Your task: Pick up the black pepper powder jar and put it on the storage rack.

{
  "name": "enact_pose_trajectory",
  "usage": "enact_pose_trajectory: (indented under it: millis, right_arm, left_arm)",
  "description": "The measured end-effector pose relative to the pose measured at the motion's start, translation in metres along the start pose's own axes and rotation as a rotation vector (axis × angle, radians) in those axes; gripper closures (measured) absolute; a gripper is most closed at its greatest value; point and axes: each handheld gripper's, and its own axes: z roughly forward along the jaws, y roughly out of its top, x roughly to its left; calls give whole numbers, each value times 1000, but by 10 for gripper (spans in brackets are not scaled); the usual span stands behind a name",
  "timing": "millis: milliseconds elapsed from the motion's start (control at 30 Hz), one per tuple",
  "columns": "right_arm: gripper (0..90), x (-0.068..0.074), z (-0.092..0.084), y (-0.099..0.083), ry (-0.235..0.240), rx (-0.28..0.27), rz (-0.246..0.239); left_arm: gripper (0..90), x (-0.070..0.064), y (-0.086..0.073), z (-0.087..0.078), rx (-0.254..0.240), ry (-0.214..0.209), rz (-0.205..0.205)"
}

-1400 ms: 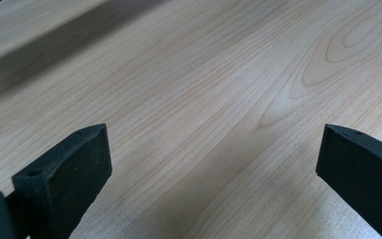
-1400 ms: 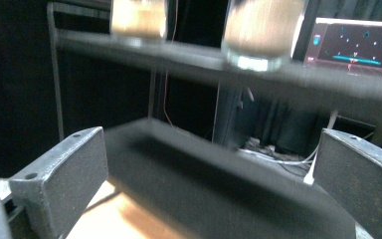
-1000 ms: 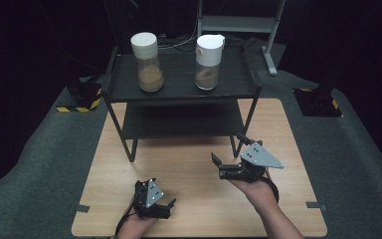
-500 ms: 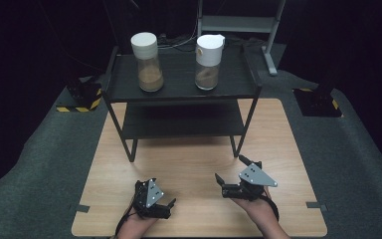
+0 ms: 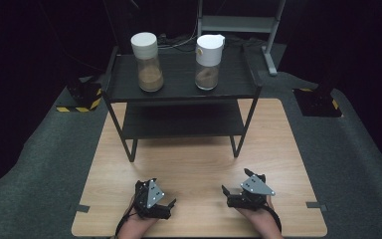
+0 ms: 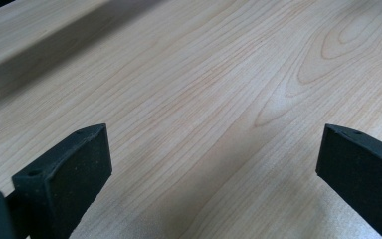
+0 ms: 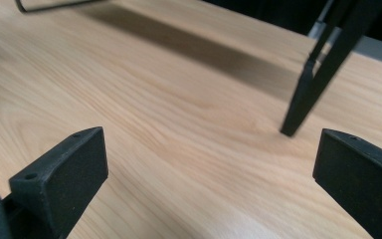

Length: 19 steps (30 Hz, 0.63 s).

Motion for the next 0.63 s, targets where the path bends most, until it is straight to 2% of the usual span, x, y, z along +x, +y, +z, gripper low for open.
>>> enact_pose_trajectory:
  millis: [133,233,300,633]
  right_arm:
    - [1,-1,1,-4,-5,44,-16]
    - [2,2,-2,-5,-17,45,-39]
    - [1,3,-3,-3,-24,63,-60]
    - [0,9,-1,4,-41,122,-94]
  left_arm:
    - [13,0,0,0,0,1,2]
    - [13,-1,0,0,0,2,2]
    - [12,-1,0,0,-1,2,3]
    - [13,-2,2,1,15,4,11]
